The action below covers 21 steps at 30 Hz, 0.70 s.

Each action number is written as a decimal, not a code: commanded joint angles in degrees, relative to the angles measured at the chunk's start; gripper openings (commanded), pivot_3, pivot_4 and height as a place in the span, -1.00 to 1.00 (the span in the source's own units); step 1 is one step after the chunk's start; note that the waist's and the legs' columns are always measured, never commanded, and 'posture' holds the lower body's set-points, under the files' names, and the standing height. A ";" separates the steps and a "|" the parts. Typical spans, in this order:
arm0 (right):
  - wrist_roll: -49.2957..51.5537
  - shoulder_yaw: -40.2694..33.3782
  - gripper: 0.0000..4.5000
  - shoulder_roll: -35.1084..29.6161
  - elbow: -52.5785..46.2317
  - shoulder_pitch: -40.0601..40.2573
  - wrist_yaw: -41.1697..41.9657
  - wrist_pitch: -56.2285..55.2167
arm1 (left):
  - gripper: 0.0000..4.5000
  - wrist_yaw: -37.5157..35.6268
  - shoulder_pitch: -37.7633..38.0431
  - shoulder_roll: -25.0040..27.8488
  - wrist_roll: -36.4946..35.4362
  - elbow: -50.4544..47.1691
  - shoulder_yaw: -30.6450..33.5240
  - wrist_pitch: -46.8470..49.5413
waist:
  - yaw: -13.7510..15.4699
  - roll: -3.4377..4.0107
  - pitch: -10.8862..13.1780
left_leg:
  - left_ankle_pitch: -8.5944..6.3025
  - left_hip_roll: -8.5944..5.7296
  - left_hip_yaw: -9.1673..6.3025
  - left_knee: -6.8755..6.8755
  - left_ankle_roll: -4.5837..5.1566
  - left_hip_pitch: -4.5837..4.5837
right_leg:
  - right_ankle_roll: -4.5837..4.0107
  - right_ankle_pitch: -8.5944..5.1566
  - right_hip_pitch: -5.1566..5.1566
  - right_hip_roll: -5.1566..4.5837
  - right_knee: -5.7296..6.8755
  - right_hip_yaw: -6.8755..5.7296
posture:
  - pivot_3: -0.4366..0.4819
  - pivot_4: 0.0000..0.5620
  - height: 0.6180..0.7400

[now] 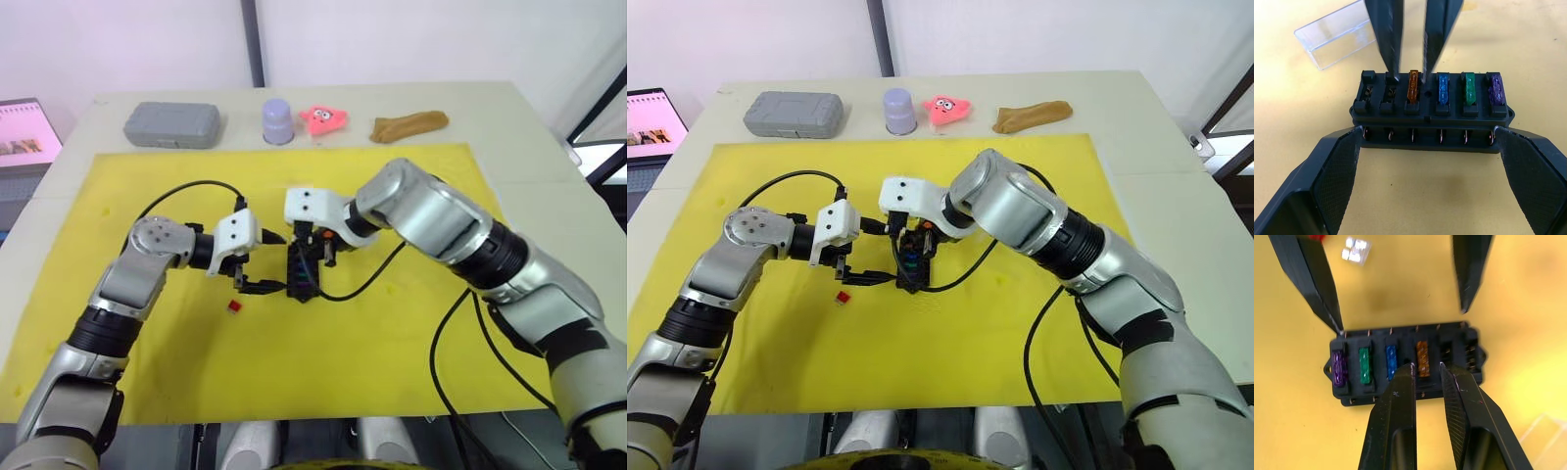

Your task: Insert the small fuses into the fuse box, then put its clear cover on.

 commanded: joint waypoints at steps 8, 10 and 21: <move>7.21 -14.14 -0.59 0.13 -8.17 10.51 -1.11 -4.88 | 1.00 -0.02 -1.48 0.46 -0.10 0.78 1.00 -1.20 | 0.13 0.00 0.00 | 0.00 0.00 -0.03 0.00 0.00 0.00 | 0.00 0.00 0.03 0.00 -0.03 -0.02 | -0.05 -0.47 1.00; 7.71 -17.20 -0.59 1.83 -7.39 13.36 -3.87 -5.76 | 1.00 0.03 -1.65 0.50 -0.14 1.00 1.07 -1.17 | 0.09 -0.01 0.00 | 0.00 0.00 -0.03 -0.01 0.00 0.01 | 0.00 0.00 0.06 0.00 -0.04 -0.04 | -0.05 -0.47 1.00; 7.14 -18.33 -0.98 2.87 -6.52 19.14 -7.17 -12.32 | 1.00 -0.10 -1.64 0.65 -0.38 1.05 1.09 -0.87 | 0.04 0.00 0.00 | 0.00 0.00 -0.01 0.00 0.00 0.02 | 0.00 0.00 0.06 0.00 -0.04 -0.04 | -0.05 -0.47 1.00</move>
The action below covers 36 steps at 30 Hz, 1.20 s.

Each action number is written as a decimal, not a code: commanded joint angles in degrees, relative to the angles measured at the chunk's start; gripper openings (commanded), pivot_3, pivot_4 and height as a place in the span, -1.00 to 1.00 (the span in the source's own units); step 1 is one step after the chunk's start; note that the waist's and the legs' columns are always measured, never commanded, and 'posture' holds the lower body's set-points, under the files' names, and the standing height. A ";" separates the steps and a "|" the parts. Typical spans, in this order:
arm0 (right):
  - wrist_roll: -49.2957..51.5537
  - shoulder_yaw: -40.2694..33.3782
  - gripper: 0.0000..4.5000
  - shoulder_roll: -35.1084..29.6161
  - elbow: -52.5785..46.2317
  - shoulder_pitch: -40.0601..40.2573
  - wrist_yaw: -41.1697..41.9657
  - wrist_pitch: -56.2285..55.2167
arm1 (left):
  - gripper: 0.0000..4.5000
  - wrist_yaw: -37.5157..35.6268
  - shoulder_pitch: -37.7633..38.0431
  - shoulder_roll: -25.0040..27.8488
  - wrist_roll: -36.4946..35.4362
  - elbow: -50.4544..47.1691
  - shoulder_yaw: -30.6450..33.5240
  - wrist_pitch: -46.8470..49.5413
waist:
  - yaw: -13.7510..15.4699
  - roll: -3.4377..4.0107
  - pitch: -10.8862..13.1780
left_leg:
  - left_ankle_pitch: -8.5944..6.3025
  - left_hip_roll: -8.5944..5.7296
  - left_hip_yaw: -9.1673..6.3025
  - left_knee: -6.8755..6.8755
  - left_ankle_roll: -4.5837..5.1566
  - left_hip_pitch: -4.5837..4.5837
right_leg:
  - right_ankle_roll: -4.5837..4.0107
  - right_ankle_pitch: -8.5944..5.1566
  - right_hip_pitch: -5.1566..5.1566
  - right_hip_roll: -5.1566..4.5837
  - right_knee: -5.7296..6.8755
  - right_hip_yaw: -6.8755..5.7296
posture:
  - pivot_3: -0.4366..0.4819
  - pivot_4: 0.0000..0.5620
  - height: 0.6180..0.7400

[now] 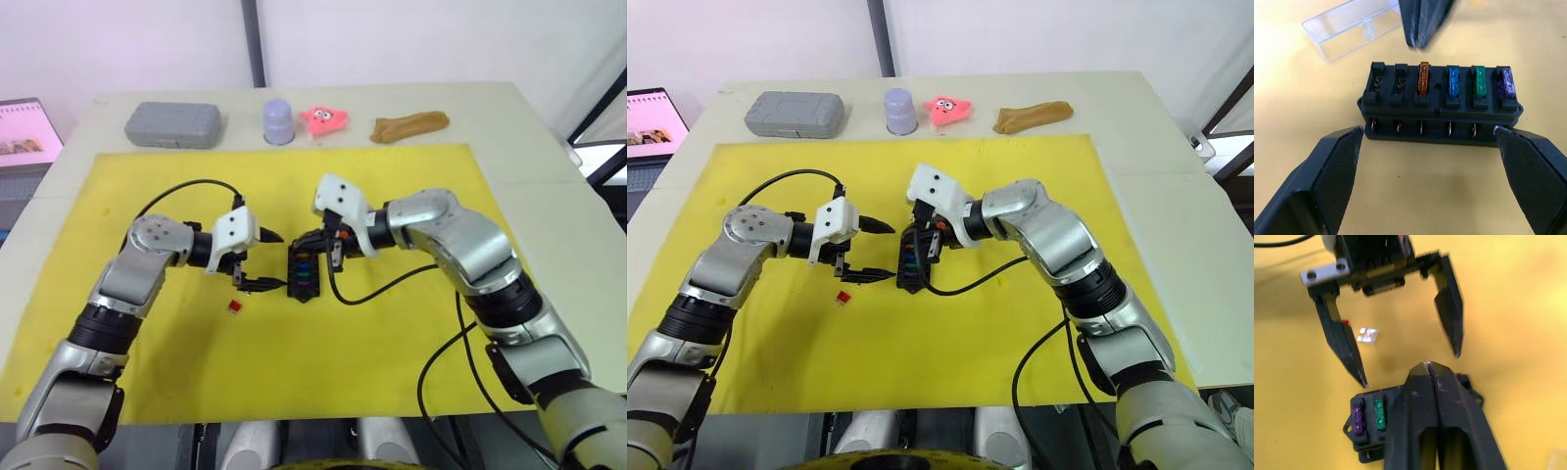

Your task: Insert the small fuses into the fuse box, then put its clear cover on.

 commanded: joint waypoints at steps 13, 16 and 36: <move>-1.27 1.48 -0.98 0.42 2.37 1.52 -1.80 -2.90 | 1.00 -0.08 -0.76 0.41 -0.46 -1.49 0.90 -0.55 | -0.04 0.00 0.00 | 0.00 0.00 0.00 0.00 0.00 0.01 | 0.00 0.00 0.01 0.01 0.00 0.00 | -0.05 -0.47 1.00; -1.82 2.01 -0.98 0.65 3.67 1.79 -2.19 -3.62 | 1.00 -0.06 -0.76 0.42 -0.47 -1.56 0.90 -0.49 | -0.04 0.00 0.00 | 0.00 0.00 0.00 0.00 0.00 0.02 | 0.00 0.00 0.01 0.01 0.00 0.00 | -0.05 -0.47 1.00; -7.42 9.34 -0.98 -2.20 9.43 4.07 0.14 -2.13 | 1.00 -0.02 -0.66 0.53 -0.55 -1.77 0.99 -0.26 | 0.37 0.02 -0.05 | 0.00 -0.01 -0.11 0.00 0.00 0.30 | 0.00 0.00 0.39 0.01 -0.13 -0.05 | -0.05 -0.47 1.00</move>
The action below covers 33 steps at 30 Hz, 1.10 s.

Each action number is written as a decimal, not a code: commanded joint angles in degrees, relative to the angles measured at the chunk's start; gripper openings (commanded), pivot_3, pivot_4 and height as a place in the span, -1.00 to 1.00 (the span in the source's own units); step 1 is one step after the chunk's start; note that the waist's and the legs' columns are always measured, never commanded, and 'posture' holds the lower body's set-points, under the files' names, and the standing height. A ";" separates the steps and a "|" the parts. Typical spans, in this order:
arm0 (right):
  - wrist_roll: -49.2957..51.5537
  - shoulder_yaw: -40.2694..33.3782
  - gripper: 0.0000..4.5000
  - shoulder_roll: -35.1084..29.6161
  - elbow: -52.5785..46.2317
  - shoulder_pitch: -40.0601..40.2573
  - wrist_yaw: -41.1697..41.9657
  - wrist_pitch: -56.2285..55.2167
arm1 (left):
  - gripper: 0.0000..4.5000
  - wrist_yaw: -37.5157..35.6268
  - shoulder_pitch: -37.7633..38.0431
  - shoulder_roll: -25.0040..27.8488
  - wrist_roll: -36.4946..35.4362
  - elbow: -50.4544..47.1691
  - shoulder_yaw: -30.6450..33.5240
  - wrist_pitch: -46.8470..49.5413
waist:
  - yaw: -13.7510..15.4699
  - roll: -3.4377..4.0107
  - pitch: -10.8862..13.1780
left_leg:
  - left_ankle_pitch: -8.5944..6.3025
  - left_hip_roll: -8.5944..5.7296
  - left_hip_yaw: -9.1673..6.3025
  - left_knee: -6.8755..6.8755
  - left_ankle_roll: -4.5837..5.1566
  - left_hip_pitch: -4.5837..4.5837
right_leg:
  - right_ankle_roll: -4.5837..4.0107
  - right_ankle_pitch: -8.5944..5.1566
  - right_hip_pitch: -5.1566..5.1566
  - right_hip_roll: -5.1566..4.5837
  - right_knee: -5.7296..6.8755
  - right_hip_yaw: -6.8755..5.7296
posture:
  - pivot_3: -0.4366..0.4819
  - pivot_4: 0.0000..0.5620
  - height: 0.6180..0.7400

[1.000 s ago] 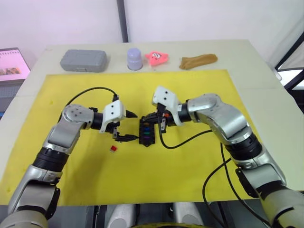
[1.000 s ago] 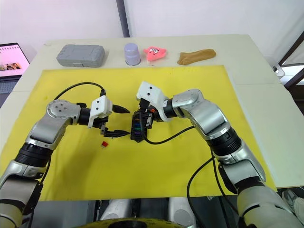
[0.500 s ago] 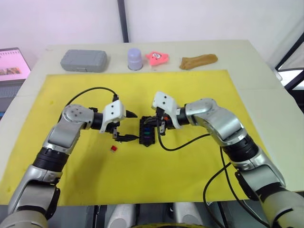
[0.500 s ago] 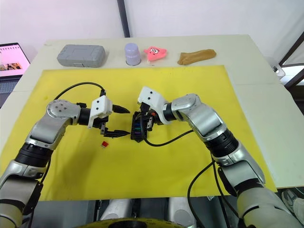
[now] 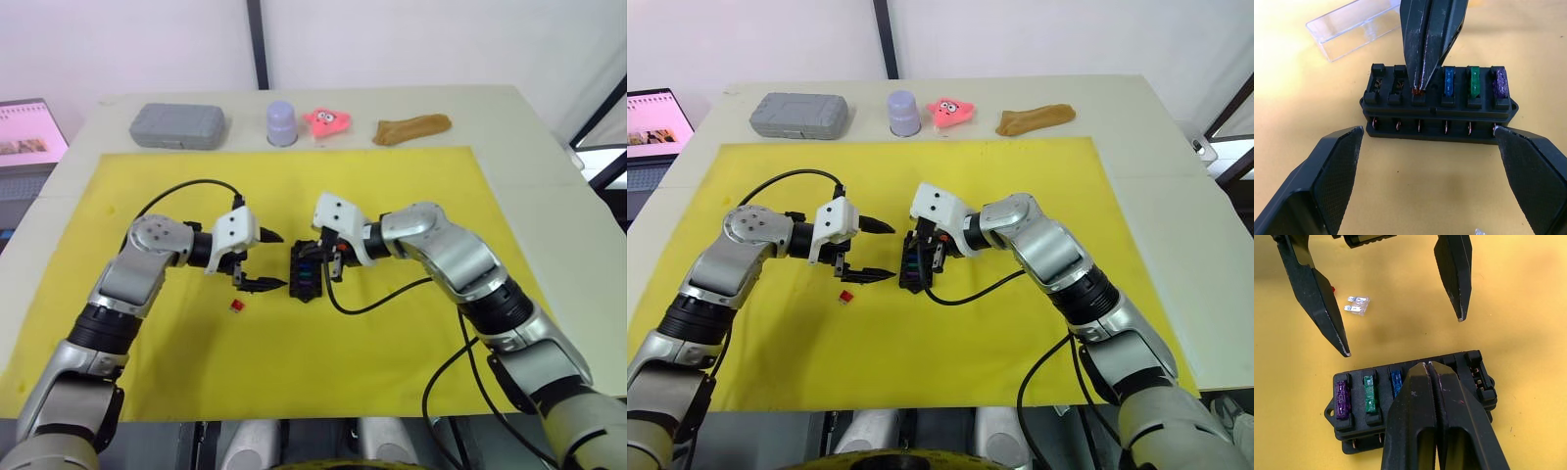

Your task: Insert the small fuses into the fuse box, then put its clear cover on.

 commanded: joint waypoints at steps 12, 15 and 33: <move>8.02 -14.85 -0.98 -0.07 -8.26 1.90 -1.23 0.59 | 1.00 -2.24 -2.27 4.27 -5.43 -0.31 6.86 2.29 | -0.29 0.01 -0.01 | 0.00 0.00 -0.04 0.00 0.00 -0.25 | 0.00 0.00 -0.24 0.00 -0.02 -0.02 | -0.05 -0.47 1.00; 8.54 -17.67 -0.98 -4.25 -13.70 4.98 -0.37 -1.67 | 1.00 -3.97 -1.10 7.20 -7.15 -0.06 9.65 2.21 | -0.28 0.01 -0.01 | 0.00 0.01 -0.06 -0.05 0.00 -0.26 | 0.00 0.00 -0.24 0.00 -0.06 -0.05 | -0.05 -0.47 1.00; 10.04 -34.77 0.58 -36.79 -16.12 30.00 18.83 -20.09 | 1.00 -14.92 10.37 28.29 -7.50 7.57 17.25 -0.48 | 0.38 0.03 0.07 | -0.04 0.07 0.43 -0.21 0.08 0.00 | -0.02 0.02 0.03 0.07 -0.26 -0.03 | -0.05 -0.47 1.00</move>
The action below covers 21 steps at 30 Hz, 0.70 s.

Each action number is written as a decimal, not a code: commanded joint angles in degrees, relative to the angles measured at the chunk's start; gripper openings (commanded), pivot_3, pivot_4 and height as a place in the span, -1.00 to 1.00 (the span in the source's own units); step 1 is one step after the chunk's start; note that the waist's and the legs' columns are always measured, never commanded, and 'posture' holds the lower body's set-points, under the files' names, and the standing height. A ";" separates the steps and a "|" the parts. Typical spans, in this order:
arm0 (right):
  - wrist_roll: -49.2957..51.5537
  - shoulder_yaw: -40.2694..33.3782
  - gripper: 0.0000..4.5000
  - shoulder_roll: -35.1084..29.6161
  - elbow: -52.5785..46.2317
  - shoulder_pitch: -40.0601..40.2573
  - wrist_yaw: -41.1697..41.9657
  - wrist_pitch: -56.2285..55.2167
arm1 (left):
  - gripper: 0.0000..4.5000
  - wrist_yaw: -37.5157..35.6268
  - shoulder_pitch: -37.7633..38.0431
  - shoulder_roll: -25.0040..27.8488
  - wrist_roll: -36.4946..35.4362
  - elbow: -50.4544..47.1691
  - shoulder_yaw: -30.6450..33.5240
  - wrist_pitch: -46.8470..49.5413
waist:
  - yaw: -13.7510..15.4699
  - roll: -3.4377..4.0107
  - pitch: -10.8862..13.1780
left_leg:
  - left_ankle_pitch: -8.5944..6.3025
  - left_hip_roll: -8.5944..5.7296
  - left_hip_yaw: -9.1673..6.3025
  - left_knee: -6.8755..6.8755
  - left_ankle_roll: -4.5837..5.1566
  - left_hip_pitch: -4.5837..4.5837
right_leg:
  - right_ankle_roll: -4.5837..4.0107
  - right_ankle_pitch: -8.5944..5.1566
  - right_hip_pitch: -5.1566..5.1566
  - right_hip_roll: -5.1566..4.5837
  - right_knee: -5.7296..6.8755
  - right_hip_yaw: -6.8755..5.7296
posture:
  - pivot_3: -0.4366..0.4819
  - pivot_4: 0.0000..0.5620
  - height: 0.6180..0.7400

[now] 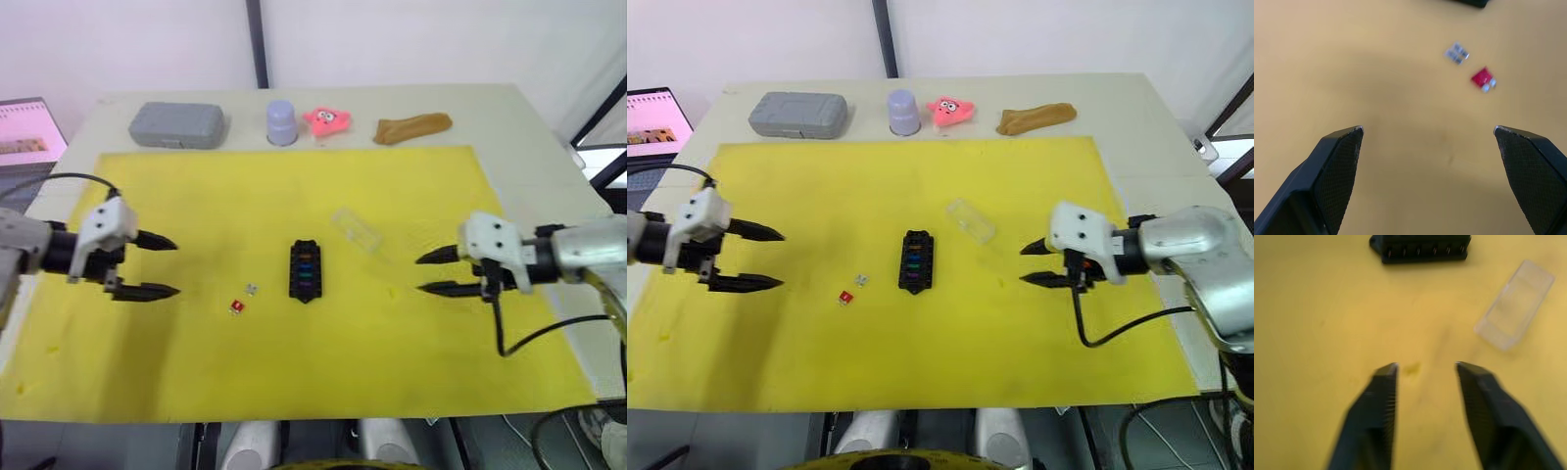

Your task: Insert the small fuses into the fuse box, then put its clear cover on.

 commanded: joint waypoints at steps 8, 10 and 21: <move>0.38 -3.22 0.99 -0.66 0.80 -0.10 -1.56 -1.40 | 1.00 -0.47 -0.87 -0.50 -0.17 0.29 0.77 -1.56 | 0.61 -0.01 0.01 | -0.03 0.08 0.08 0.00 0.06 -0.05 | 0.00 0.00 -0.06 0.04 -0.06 0.03 | -0.05 -0.47 1.00; 0.59 -2.07 0.99 0.44 0.03 -1.67 -2.83 -0.90 | 1.00 -0.48 -0.38 -1.53 -0.90 -2.16 0.00 -0.32 | 0.84 -0.01 0.01 | -0.03 0.08 0.09 0.00 0.06 -0.05 | -0.01 0.01 -0.05 0.03 -0.06 0.03 | -0.05 -0.47 1.00; 4.32 14.58 0.99 13.05 -5.44 -23.15 -8.54 16.60 | 1.00 -1.52 2.28 -6.85 -8.76 -10.73 -7.18 21.28 | 0.66 0.03 0.03 | -0.03 0.20 0.07 -0.01 0.05 -0.06 | -0.06 0.09 -0.14 0.16 -0.06 0.10 | -0.05 -0.47 1.00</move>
